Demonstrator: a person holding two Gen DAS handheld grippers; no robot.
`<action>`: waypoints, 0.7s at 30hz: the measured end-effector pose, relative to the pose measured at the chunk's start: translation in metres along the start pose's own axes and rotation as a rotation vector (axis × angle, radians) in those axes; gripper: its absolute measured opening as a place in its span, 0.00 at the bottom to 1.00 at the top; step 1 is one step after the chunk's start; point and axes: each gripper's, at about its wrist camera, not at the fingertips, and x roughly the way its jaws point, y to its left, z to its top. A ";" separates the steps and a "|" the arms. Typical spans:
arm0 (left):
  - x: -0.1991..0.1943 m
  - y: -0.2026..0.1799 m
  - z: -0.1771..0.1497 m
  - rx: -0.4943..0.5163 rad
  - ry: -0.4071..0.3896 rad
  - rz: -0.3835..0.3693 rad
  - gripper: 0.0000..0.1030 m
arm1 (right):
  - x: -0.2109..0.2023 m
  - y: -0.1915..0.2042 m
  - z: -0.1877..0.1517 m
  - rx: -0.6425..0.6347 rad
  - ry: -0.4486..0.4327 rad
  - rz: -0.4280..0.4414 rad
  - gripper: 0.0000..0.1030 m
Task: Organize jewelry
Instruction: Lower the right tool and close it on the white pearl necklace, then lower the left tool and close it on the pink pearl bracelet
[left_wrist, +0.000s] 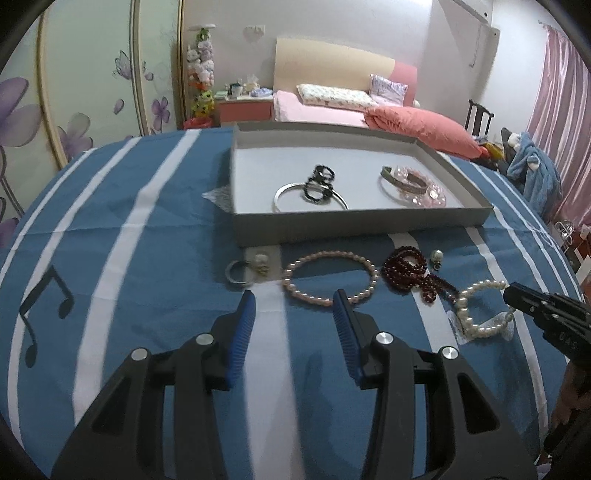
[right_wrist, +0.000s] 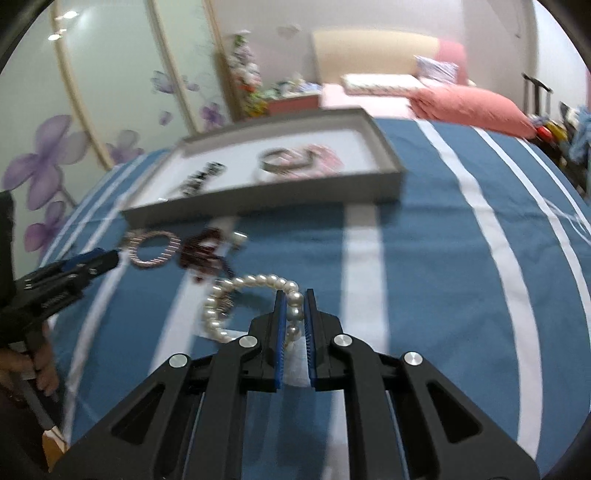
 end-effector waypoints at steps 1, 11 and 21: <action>0.004 -0.002 0.001 -0.006 0.012 -0.003 0.42 | 0.003 -0.004 0.000 0.014 0.012 -0.012 0.10; 0.032 -0.010 0.013 -0.023 0.067 0.092 0.31 | 0.009 -0.007 -0.005 0.013 0.035 -0.012 0.10; 0.011 0.018 -0.006 0.036 0.069 0.118 0.32 | 0.010 -0.007 -0.003 0.008 0.029 -0.030 0.10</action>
